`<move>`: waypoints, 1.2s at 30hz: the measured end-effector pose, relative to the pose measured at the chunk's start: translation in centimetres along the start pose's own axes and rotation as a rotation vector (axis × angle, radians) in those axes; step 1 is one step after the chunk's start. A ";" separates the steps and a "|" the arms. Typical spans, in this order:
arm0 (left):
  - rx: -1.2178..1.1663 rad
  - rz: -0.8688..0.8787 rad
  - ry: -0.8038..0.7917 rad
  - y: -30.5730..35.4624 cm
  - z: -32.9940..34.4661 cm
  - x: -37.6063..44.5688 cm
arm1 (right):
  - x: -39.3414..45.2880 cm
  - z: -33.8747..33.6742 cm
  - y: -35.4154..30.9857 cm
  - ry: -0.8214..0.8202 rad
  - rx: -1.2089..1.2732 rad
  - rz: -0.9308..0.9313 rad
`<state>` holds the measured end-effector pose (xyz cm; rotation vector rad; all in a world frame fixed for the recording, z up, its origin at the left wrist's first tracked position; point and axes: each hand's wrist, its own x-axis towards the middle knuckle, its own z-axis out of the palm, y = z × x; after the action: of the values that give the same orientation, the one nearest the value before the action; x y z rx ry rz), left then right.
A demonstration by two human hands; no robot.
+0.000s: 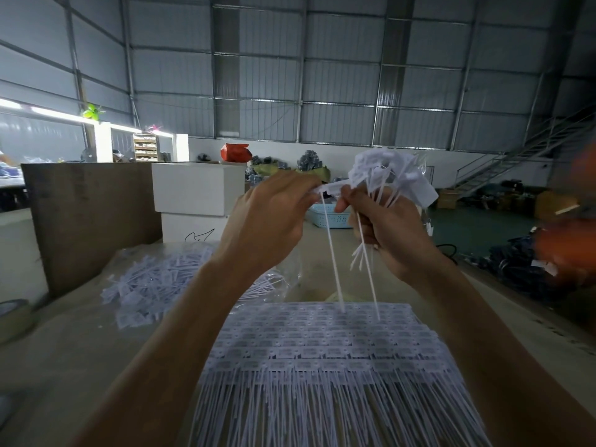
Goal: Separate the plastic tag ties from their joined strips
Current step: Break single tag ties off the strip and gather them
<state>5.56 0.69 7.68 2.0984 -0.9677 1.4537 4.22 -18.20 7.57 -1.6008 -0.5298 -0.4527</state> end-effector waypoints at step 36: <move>0.026 -0.058 -0.178 -0.6 0.0 -0.2 | 0.5 0.0 1.9 -0.012 -0.601 -0.139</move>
<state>5.97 1.18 7.58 2.2857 -0.9483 1.2754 5.72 -18.25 6.28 -2.1474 -0.5456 -0.7575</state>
